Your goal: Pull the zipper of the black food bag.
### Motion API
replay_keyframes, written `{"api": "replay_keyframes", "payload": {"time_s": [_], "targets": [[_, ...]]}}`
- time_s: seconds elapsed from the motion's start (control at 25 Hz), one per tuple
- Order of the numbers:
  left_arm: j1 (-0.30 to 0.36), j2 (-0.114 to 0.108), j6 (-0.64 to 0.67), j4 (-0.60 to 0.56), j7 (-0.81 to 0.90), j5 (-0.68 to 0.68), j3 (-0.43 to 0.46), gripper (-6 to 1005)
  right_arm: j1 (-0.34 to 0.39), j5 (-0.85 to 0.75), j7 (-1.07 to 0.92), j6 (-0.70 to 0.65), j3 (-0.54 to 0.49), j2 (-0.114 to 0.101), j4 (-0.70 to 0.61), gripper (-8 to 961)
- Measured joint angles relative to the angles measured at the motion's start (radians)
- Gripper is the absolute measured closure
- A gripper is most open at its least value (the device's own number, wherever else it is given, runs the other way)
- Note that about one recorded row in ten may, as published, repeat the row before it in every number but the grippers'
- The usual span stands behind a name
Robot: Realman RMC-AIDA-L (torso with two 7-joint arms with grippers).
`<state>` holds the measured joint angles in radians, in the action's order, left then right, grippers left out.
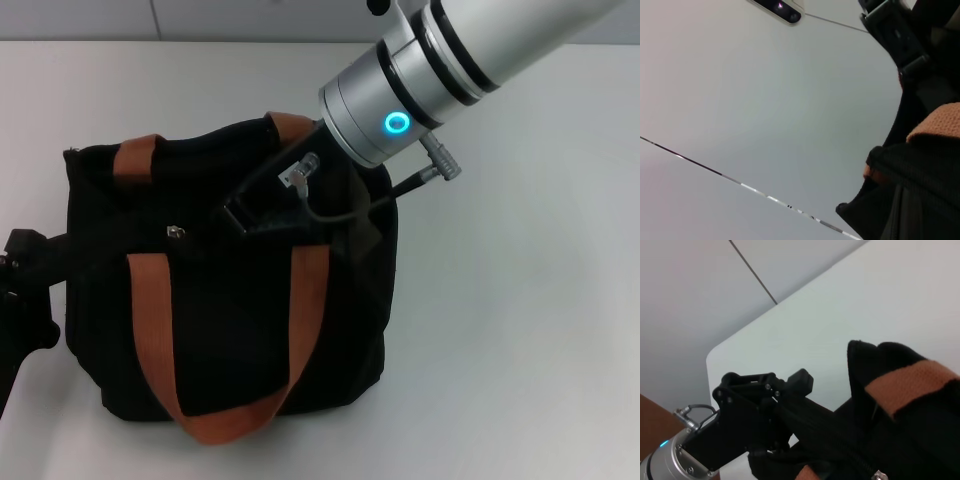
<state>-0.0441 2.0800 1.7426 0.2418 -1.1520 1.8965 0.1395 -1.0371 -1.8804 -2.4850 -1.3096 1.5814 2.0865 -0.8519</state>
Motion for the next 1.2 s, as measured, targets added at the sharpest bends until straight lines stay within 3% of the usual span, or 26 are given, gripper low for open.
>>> {"api": "replay_keyframes", "payload": {"time_s": [0.08, 0.2, 1.0, 1.2], "targets": [[0.000, 0.000, 0.000, 0.000, 0.000, 0.000, 0.000, 985, -0.002, 0.000, 0.000, 0.003, 0.000, 0.001, 0.008, 737], [0.000, 0.000, 0.000, 0.001, 0.000, 0.000, -0.001, 985, 0.001, 0.007, 0.002, 0.010, -0.003, 0.003, 0.010, 567], [-0.009, 0.000, 0.012, 0.001, 0.003, -0.001, -0.012, 985, -0.069, 0.036, 0.006, 0.021, 0.035, 0.006, 0.110, 599], [-0.012, 0.000, 0.014, 0.000, 0.005, -0.001, -0.011, 985, -0.069, 0.037, 0.054, 0.024, 0.041, 0.006, 0.106, 743]]}}
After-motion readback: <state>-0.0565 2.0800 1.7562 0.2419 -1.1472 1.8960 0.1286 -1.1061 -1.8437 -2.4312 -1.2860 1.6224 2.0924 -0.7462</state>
